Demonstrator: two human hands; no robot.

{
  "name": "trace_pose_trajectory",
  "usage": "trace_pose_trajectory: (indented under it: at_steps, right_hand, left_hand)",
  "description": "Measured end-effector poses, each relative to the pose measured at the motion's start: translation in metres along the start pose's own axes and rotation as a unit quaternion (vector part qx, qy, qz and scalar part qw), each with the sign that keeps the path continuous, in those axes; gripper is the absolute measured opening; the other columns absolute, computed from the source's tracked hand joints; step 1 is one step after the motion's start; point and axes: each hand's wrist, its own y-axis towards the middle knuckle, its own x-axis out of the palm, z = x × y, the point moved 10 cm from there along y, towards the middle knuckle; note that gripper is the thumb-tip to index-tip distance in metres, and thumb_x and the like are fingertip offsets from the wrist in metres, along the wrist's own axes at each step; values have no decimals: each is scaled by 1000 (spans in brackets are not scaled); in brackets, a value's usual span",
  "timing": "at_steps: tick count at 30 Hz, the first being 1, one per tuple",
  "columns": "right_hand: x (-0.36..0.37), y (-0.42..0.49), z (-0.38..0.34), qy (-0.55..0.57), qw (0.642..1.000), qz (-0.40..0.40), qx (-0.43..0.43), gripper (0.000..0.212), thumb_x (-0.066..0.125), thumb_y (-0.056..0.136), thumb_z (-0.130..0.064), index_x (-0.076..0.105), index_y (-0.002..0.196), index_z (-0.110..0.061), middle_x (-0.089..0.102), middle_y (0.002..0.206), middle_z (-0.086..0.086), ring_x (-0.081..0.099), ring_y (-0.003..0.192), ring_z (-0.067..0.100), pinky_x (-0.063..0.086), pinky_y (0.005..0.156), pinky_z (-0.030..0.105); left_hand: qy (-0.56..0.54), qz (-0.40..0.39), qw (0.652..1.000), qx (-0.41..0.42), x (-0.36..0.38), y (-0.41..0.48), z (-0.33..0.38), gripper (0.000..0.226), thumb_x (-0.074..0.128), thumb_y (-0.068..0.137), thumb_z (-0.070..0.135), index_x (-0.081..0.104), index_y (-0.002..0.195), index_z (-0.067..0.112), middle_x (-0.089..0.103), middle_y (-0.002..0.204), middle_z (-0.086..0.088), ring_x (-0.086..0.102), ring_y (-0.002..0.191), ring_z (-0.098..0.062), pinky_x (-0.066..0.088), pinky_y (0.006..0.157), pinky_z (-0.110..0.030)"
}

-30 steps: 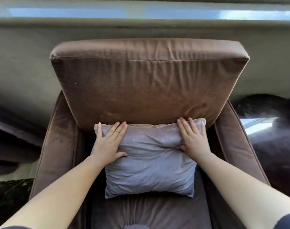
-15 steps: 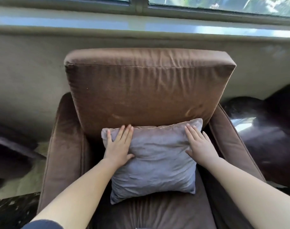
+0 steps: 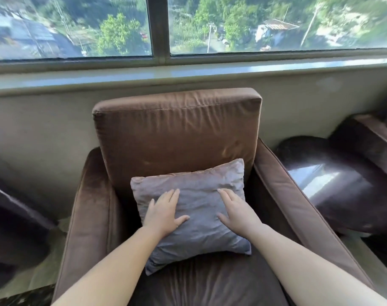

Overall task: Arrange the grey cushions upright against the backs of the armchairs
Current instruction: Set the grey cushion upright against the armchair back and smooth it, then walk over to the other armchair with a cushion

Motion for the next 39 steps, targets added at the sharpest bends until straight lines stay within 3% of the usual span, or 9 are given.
trace_pose_trajectory:
  at_steps: [3,7,11,15,20,25,31,39]
  right_hand:
    - [-12,-48,3,15,1000,24,-13,72,57,90,-38,27,150,-13,37,150,3,41,134,23,43,103,37]
    - [-38,-104,2,40,999,19,-4,68,59,88,-39,32,144,-13,43,140,6,50,123,29,47,94,43]
    - [-76,-147,-17,40,999,-22,-7,68,57,88,-42,29,144,-16,39,140,5,50,123,29,48,92,43]
    - [-141,-179,-53,58,998,10,-19,69,55,88,-39,23,147,-21,34,144,-3,55,113,25,51,84,41]
    - [-186,-199,-100,7,997,-81,-5,62,55,87,-45,33,137,-16,45,132,7,54,117,30,47,90,39]
    - [-205,-224,-139,-71,982,-173,20,62,58,85,-47,37,132,-12,51,134,14,50,123,34,44,90,39]
    - [-231,-245,-163,-39,984,-169,41,61,60,83,-47,41,129,-12,57,128,14,55,116,33,47,91,39]
    - [-265,-320,-81,-12,984,-144,104,51,59,81,-43,47,121,-14,59,119,13,58,106,32,49,84,37]
  left_hand:
    - [-29,44,999,0,-16,-43,36,91,51,86,69,19,156,22,26,162,1,25,148,-15,32,116,-40]
    - [-26,46,998,-24,-41,-113,78,87,53,88,63,22,156,19,27,161,1,29,146,-16,35,114,-36]
    - [-22,23,997,-77,-86,-170,95,79,53,86,64,33,150,22,42,152,2,43,137,-19,42,107,-37]
    - [-9,18,994,-111,-152,-219,109,71,53,85,65,40,144,27,56,138,1,55,125,-23,47,99,-38]
    - [5,-8,993,-120,-218,-265,114,63,55,84,62,49,134,26,58,134,1,56,122,-25,48,97,-39]
    - [26,-59,993,-98,-248,-302,108,61,58,81,61,50,131,28,59,131,-1,57,121,-25,48,94,-38]
    - [7,-125,990,-71,-249,-314,110,74,61,80,57,38,139,18,54,138,-6,54,125,-28,47,97,-39]
    - [25,-149,988,30,-244,-289,234,62,61,80,52,53,128,15,65,121,-5,60,112,-27,48,92,-35]
